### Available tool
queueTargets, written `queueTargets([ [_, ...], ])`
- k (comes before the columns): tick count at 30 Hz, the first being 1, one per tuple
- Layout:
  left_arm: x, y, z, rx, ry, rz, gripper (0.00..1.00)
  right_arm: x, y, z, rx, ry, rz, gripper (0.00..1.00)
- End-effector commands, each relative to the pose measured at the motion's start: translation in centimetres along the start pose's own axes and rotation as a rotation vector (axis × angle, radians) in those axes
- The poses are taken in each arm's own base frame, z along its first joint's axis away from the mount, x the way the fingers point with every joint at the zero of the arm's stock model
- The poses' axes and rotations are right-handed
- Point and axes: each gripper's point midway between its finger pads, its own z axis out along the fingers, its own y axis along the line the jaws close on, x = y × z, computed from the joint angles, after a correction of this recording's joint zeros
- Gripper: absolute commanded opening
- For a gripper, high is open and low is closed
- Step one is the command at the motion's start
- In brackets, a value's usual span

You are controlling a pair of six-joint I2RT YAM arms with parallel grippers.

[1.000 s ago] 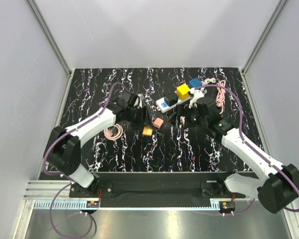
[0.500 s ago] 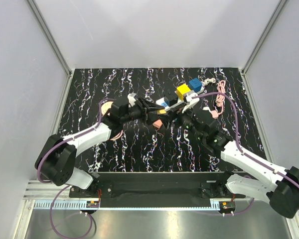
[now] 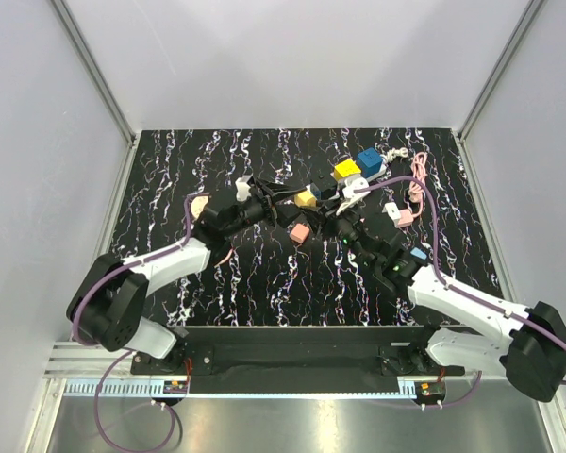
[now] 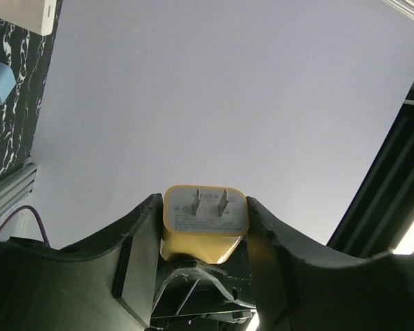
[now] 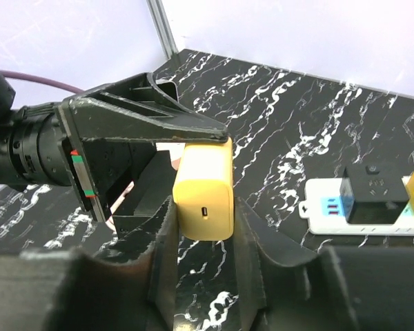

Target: Insert the plug

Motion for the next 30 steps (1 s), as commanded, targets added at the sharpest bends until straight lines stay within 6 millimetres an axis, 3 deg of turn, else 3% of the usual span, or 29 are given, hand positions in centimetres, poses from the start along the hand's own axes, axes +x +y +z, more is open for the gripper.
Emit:
queueTargets([
  [1,1.3,-2.3,-0.2,0.105,0.049,0.034,0.0,-2.0,0.1,0.0,0.008,-0.087,-0.014,0.15],
  [3,1.5,-2.2,-0.1,0.11,0.061,0.033,0.0,-2.2,0.2,-0.1,0.001,-0.094,-0.014,0.02],
  [5,1.8,-2.4,-0.2,0.132,0.08,0.036,0.35,-2.4,0.2,-0.3,0.002,-0.101,-0.01,0.0],
  [8,2.0,-2.5,-0.3,0.159,0.105,0.065,0.61,-3.0,-0.1,-0.5,0.028,-0.099,0.004,0.0],
  [9,2.0,-2.6,-0.4,0.166,0.11,0.08,0.64,-1.6,-0.8,-0.7,0.065,-0.019,-0.004,0.0],
  [10,2.1,-2.9,-0.5,0.18,0.115,0.108,0.67,-2.7,-1.3,-0.6,0.11,-0.018,-0.001,0.0],
  [11,2.2,-2.7,-0.6,0.168,0.13,0.123,0.75,-0.9,-2.0,-1.1,0.139,0.078,-0.034,0.0],
  [14,1.8,-1.7,-0.8,0.111,0.148,0.187,0.87,-0.6,-3.0,-1.7,0.204,0.174,-0.066,0.0],
  [15,1.6,-1.3,-1.0,0.092,0.149,0.198,0.91,1.1,-3.9,-2.9,0.243,0.271,-0.09,0.0],
  [17,0.8,0.0,-1.4,0.037,0.149,0.247,0.91,0.7,-4.2,-3.8,0.263,0.315,-0.103,0.0],
  [18,0.3,0.7,-1.8,0.008,0.139,0.256,0.91,1.8,-5.1,-5.0,0.287,0.396,-0.12,0.0],
  [20,-1.7,2.4,-2.6,-0.068,0.088,0.305,0.91,1.5,-5.7,-5.8,0.301,0.456,-0.117,0.0],
  [21,-1.9,2.0,-3.2,-0.086,0.073,0.345,0.92,2.8,-7.1,-7.1,0.309,0.556,-0.093,0.0],
  [22,-3.5,3.7,-3.9,-0.184,0.039,0.41,0.94,2.3,-7.7,-7.3,0.316,0.579,-0.065,0.0],
  [23,-4.1,4.1,-4.3,-0.236,0.02,0.461,0.96,3.3,-8.9,-7.7,0.343,0.644,-0.037,0.0],
  [24,-4.0,1.7,-4.3,-0.24,0.008,0.556,0.98,4.3,-10.2,-8.9,0.355,0.721,0.004,0.0],
  [25,-5.3,4.0,-5.7,-0.392,-0.009,0.649,0.99,4.9,-11.1,-8.9,0.368,0.769,0.013,0.0],
  [26,-5.5,3.7,-6.1,-0.438,-0.011,0.714,0.99,5.4,-11.8,-9.2,0.369,0.81,-0.003,0.0],
  [27,-5.1,1.5,-6.0,-0.437,-0.014,0.802,0.99,6.4,-11.9,-9.8,0.353,0.874,0.001,0.0],
  [28,-5.6,2.5,-7.2,-0.523,-0.006,0.873,0.99,7.4,-13.0,-9.8,0.372,0.935,0.0,0.0],
  [30,-5.6,1.1,-7.9,-0.548,-0.015,0.966,0.99,8.7,-14.0,-10.0,0.37,1.015,-0.021,0.0],
])
